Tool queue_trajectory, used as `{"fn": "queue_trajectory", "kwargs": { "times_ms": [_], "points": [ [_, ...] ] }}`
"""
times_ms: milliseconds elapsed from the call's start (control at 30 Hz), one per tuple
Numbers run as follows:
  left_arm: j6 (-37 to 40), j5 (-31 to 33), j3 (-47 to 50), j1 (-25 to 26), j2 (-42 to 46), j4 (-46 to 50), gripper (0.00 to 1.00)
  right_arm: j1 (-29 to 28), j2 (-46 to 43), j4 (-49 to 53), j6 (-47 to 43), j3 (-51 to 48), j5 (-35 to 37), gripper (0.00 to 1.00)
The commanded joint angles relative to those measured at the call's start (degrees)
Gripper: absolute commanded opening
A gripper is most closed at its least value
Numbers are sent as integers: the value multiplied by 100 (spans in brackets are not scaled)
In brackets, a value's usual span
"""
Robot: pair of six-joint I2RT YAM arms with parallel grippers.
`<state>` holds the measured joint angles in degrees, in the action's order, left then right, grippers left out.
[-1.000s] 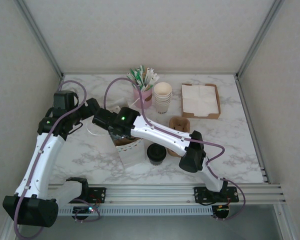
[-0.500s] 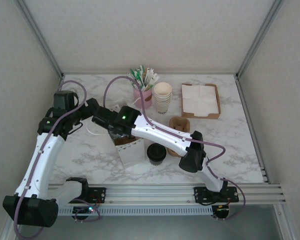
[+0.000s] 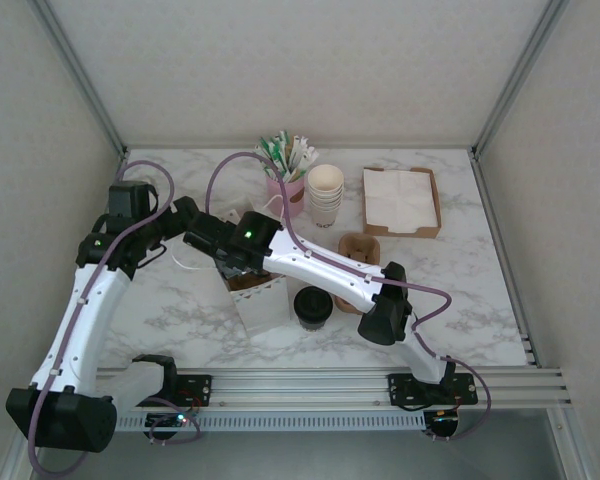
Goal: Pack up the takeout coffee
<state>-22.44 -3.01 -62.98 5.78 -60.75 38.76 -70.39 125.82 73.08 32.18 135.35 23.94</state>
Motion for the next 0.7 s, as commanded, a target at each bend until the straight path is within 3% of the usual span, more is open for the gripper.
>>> {"fn": "queue_trajectory", "kwargs": {
  "times_ms": [0,667],
  "points": [
    [95,-96,40,-58,-16,105,94,12,-244,-21,-62,193,-46,54],
    [100,-100,58,-51,-46,147,94,-49,-464,-13,-92,180,-48,55]
  ]
}}
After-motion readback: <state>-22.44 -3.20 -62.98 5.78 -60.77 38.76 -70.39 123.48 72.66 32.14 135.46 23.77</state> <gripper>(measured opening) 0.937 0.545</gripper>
